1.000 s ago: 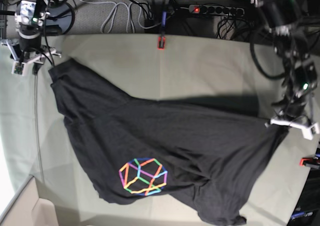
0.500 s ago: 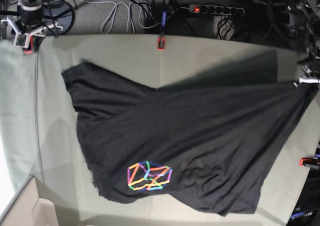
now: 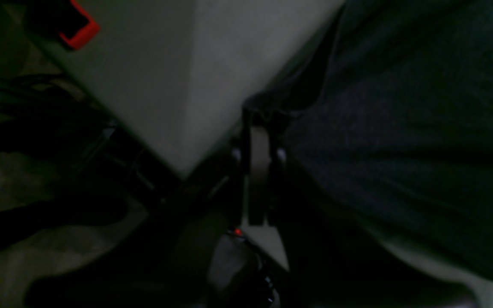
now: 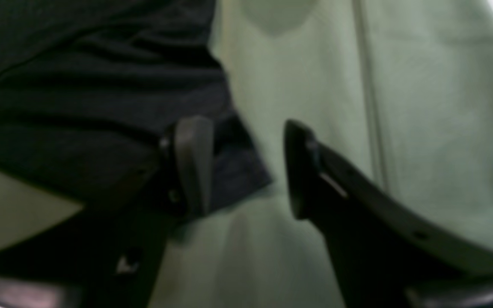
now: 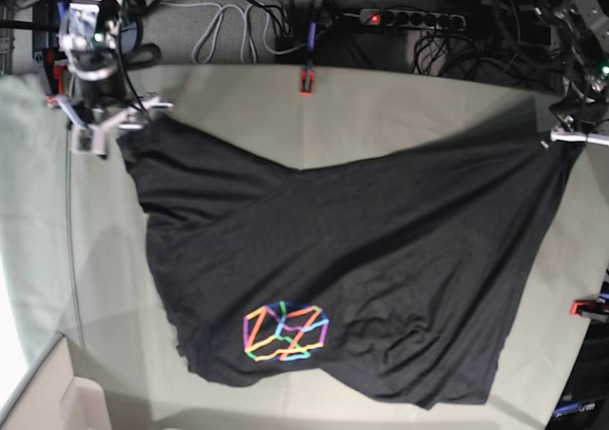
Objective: Layout the t-shirt on the table in an organized manner, then fold the t-shirt properly
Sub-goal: 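Hold the shirt edge with both grippers and drag it away from the print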
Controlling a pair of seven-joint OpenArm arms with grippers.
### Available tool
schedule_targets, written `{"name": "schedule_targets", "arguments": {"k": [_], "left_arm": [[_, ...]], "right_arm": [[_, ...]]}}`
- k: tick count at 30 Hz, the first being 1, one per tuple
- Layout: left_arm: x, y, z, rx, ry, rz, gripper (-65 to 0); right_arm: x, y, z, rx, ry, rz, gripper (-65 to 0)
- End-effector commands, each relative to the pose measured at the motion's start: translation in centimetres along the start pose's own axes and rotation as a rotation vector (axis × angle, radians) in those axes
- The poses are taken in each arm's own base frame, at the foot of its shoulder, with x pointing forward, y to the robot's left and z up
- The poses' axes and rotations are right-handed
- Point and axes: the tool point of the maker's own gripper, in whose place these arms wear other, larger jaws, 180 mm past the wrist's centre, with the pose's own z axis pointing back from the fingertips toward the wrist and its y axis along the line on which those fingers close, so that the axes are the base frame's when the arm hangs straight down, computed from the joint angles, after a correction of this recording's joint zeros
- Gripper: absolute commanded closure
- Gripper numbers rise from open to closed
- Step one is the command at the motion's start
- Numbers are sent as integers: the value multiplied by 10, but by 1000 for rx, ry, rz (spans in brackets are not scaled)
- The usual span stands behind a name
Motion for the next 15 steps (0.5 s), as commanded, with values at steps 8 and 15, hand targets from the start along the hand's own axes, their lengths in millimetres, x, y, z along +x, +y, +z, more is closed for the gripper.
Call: {"name": "schedule_targets", "arguments": {"k": [8,15], "left_arm": [[17,1,2,3,-48,-16,-2],[25,-2,1,3,-67,-11,-2]], "right_arm": [[43,1,-30,21,3,5,-323],[33,3,-46,27,72,-16,-422]]}}
